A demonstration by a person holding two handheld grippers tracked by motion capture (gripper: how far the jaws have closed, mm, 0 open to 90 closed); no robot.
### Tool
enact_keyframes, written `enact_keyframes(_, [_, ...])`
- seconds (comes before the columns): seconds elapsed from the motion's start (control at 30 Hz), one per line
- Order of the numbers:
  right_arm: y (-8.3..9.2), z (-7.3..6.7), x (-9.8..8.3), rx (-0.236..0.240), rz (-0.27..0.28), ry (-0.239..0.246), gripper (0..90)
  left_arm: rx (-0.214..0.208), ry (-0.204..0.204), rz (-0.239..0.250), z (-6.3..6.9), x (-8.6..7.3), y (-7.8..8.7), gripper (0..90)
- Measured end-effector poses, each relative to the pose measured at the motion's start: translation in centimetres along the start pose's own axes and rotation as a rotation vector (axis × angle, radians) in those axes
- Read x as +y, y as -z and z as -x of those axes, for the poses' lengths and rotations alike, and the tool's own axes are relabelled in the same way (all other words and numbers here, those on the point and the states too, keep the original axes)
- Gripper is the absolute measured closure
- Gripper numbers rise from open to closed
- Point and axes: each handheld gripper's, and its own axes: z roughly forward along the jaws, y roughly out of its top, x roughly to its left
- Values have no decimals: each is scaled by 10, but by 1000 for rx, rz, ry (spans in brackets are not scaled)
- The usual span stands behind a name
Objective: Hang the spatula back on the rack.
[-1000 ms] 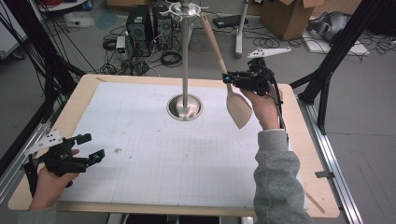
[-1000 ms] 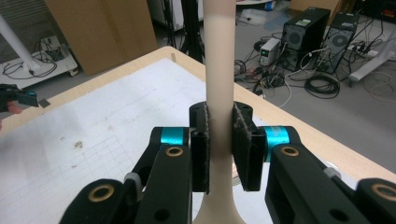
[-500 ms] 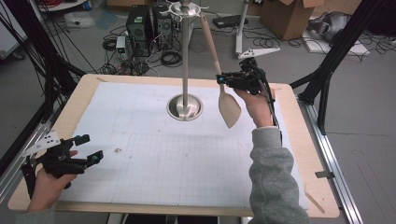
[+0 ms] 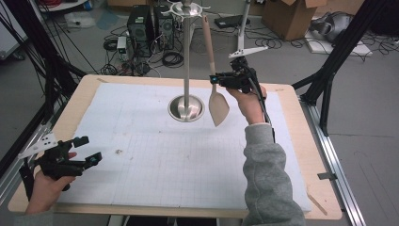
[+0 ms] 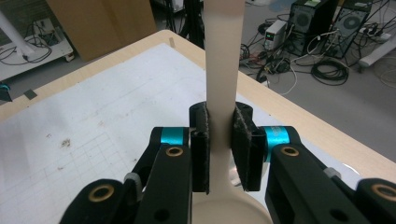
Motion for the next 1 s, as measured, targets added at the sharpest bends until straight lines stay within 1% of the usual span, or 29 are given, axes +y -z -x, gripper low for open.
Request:
enact_keyframes(0.23, [-13, 0, 3, 8, -9, 0, 788, 5, 6, 3, -3, -1, 2, 26])
enact_keyframes(0.33, [-18, -1, 7, 1, -22, 4, 787, 11, 7, 3, -3, -1, 2, 26])
enact_keyframes(0.57, [-30, -1, 10, 1, -11, 3, 787, 21, 3, 10, -1, -1, 8, 26])
enact_keyframes(0.87, [-39, 0, 11, 15, 0, 5, 787, 25, 2, 0, 0, -3, 10, 26])
enact_keyframes(0.9, [-39, -1, 11, 7, 0, 8, 786, 25, 1, 2, 0, -3, 10, 26])
enact_keyframes(1.0, [-39, -1, 11, 5, 4, 12, 783, 28, -1, 2, 0, -3, 10, 26])
